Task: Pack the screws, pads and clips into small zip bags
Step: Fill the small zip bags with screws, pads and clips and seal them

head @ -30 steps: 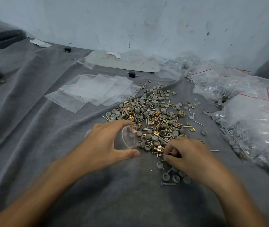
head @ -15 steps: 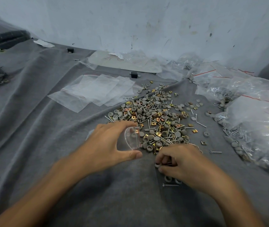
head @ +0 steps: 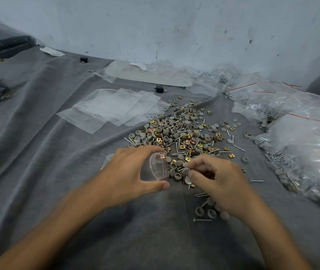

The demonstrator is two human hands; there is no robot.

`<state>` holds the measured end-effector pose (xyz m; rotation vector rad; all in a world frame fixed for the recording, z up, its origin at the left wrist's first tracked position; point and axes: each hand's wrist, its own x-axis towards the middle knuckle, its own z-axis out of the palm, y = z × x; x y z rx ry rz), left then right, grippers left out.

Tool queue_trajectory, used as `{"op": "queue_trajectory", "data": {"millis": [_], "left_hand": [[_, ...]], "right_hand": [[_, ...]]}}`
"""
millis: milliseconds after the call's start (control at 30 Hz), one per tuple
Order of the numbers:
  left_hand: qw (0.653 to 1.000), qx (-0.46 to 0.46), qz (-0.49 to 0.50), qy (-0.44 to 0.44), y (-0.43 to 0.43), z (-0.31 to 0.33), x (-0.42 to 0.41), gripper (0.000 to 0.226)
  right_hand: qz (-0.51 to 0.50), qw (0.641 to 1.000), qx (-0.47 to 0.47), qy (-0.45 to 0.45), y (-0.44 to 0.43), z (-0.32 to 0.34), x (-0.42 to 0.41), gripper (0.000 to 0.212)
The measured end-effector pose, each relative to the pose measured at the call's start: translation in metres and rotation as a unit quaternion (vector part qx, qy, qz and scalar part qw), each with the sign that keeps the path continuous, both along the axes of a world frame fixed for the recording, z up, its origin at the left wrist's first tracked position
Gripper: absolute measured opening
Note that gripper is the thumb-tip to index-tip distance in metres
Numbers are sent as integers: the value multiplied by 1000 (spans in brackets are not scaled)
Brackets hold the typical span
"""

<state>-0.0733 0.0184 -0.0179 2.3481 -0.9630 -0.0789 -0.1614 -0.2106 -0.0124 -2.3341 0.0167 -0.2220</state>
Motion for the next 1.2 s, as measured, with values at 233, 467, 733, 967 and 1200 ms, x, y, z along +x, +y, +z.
{"op": "queue_trajectory", "data": {"millis": [233, 467, 733, 967, 1200], "left_hand": [[999, -10, -13, -35, -2, -8, 3, 79], [1000, -9, -3, -17, 0, -4, 3, 87], [1000, -8, 3, 0, 4, -1, 4, 91], [1000, -8, 7, -3, 5, -2, 4, 91], [1000, -17, 6, -5, 7, 0, 6, 90]], "right_hand": [[36, 993, 99, -48, 31, -9, 8, 24], [24, 997, 63, -24, 3, -4, 8, 20], [-119, 990, -43, -65, -30, -4, 14, 13], [-124, 986, -109, -34, -38, -10, 32, 14], [-123, 984, -127, -19, -47, -17, 53, 16]]}}
